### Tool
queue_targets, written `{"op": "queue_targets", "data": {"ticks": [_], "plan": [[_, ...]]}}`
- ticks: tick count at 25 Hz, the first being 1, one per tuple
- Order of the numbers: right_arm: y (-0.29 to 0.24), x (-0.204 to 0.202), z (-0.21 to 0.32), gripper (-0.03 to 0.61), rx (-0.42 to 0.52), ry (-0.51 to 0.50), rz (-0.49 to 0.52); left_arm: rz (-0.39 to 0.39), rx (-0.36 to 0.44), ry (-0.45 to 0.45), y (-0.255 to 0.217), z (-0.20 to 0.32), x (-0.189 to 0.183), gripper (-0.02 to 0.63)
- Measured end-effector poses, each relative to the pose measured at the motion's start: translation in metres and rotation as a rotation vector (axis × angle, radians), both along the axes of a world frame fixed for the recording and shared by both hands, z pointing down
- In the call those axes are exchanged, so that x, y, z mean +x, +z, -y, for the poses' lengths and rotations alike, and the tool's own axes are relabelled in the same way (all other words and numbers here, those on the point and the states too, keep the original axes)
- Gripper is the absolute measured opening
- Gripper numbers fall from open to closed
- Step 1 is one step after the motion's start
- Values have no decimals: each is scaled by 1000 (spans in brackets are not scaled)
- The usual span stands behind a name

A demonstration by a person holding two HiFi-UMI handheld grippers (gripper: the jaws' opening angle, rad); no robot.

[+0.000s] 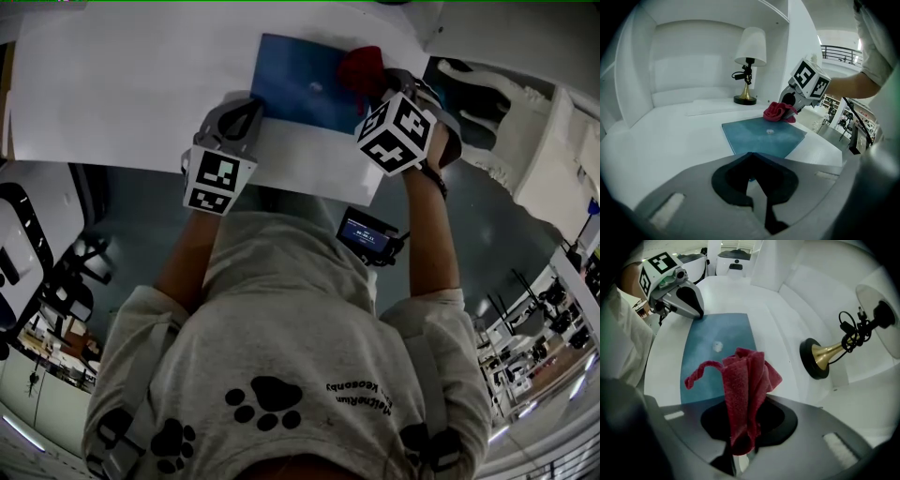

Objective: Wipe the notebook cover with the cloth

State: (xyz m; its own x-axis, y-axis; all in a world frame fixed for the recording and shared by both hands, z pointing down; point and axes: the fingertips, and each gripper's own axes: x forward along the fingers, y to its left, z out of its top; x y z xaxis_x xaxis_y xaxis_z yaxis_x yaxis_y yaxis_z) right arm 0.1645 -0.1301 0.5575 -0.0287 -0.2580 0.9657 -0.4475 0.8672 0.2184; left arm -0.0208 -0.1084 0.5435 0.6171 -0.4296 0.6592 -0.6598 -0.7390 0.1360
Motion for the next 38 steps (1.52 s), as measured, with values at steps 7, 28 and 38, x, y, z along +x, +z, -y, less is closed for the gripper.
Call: {"op": "queue_targets", "data": {"ticks": [7,28,38], "plan": [[11,52,-20,77,-48,119,-59,4,-5,7,3,5,0,-3],[-64,-70,12,77,156,24,198,-2,-35,2,7,-9,1,-3],[-35,-167,9,77,90,-191,233,-5,-34,0,5,-9,-6,-3]]}}
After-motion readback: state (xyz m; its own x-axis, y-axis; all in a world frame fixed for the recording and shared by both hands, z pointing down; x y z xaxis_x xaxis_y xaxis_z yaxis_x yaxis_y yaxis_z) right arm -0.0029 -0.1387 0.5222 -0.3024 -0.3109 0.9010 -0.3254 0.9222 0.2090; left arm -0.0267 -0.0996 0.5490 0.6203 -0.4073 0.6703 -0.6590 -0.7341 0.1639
